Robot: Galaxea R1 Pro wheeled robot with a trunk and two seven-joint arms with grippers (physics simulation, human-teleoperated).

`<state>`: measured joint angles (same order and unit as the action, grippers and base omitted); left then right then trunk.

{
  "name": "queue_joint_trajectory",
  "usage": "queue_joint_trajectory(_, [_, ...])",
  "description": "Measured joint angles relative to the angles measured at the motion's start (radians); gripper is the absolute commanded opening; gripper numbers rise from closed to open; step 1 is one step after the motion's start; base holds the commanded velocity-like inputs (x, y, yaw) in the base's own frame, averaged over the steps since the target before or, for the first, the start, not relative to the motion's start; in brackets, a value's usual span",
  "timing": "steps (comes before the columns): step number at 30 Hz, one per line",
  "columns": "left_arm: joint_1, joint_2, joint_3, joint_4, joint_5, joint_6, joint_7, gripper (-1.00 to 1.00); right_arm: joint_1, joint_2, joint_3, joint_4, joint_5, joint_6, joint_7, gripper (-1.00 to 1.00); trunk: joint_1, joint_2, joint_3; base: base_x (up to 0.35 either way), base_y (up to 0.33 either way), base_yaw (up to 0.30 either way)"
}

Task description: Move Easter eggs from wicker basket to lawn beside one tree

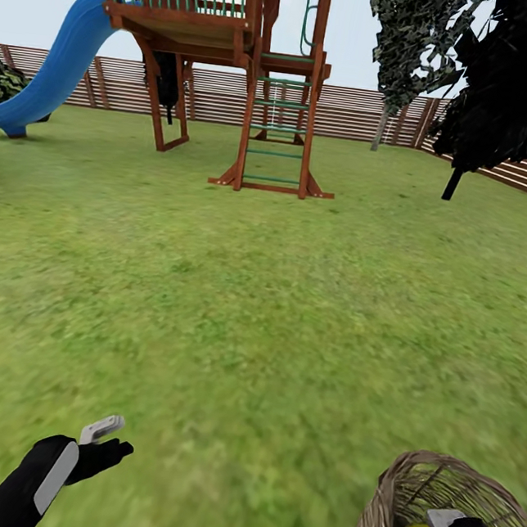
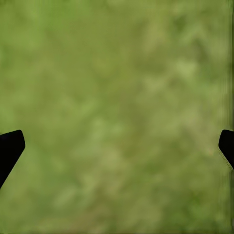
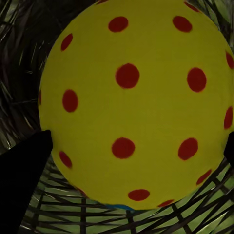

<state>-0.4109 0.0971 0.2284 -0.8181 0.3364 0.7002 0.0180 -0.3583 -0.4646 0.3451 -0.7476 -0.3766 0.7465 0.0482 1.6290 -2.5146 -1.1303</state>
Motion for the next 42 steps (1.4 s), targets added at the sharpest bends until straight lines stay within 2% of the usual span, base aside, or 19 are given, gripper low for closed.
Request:
queue_joint_trajectory(14, [0.000, -0.014, 0.000, 0.019, -0.001, -0.002, 0.000, 1.00, 0.000, -0.001, 0.000, 0.001, 0.000, 0.000, 0.000, -1.00, -0.006, 0.003, 0.054, 0.000, 0.000, 0.000])
queue_joint_trajectory(38, [0.000, -0.014, 0.000, 0.020, -0.002, -0.002, 0.000, 1.00, 0.000, -0.001, 0.000, 0.002, -0.001, 0.001, 0.000, -1.00, -0.017, 0.009, 0.147, 0.000, 0.000, 0.000])
queue_joint_trajectory(42, [0.000, -0.014, 0.000, 0.020, -0.002, -0.003, 0.001, 1.00, 0.000, -0.001, 0.001, 0.002, -0.001, 0.000, 0.000, -1.00, -0.018, 0.010, 0.163, -0.196, 0.000, 0.000])
